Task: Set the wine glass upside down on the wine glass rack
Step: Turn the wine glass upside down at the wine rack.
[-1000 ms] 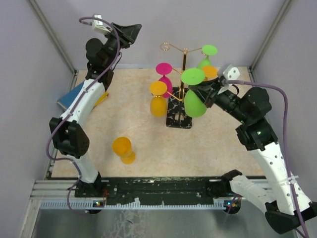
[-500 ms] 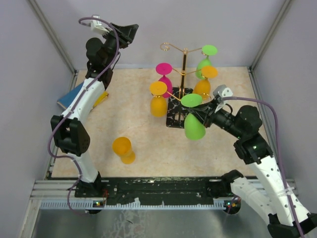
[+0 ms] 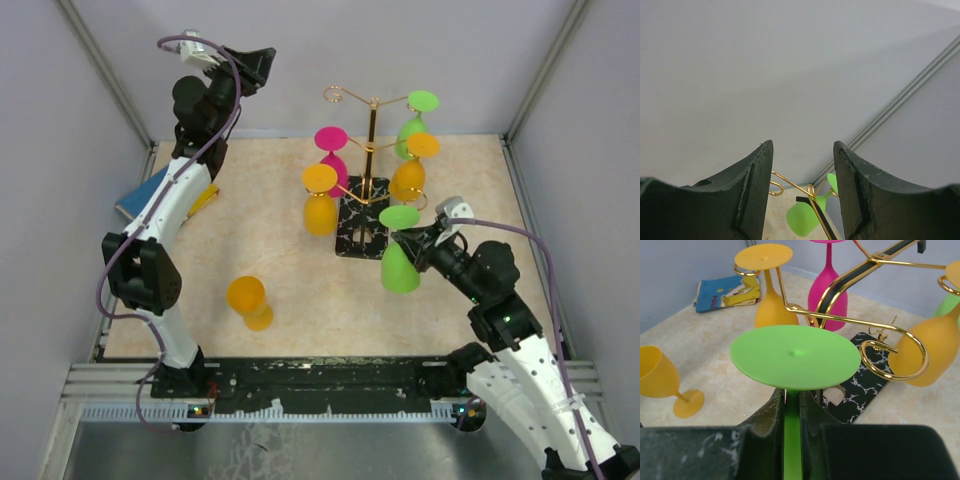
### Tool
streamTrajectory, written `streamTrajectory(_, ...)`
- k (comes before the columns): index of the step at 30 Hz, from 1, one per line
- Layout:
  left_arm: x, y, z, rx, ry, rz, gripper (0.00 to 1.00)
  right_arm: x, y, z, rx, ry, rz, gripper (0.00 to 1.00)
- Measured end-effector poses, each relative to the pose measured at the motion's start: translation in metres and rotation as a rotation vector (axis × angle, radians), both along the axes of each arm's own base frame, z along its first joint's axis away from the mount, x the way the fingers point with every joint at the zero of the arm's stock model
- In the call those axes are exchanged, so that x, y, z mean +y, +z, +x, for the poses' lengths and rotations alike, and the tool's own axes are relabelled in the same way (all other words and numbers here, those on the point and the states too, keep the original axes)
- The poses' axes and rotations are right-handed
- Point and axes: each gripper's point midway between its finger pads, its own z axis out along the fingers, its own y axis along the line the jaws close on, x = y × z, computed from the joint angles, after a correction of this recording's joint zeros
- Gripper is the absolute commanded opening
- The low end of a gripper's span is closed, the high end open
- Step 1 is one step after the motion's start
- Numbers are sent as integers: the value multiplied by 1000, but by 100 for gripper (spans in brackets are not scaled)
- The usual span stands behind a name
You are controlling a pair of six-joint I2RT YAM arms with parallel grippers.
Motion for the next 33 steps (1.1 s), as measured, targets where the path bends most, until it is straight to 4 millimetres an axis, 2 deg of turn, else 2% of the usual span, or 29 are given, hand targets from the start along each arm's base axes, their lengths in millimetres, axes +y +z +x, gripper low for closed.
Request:
streamTrajectory(3,2,0,1,-2,11,3,57,-3,-6,4,-9,-28,0,0)
streamTrajectory(11,9,-2,-1,-7,49,13,57,-11,-40,13,8,-102,-15,0)
streamTrajectory(16,13,4,-5,-26,69,12,57,-14,-34,20,-25,-136,-13,0)
streamTrajectory(23,16,5,-6,-29,81,9,57,-7,-36,16,-2,-91,-29,0)
streamTrajectory(33,17,5,-6,-29,86,3,57,-1,-2,5,-29,-28,-16,0)
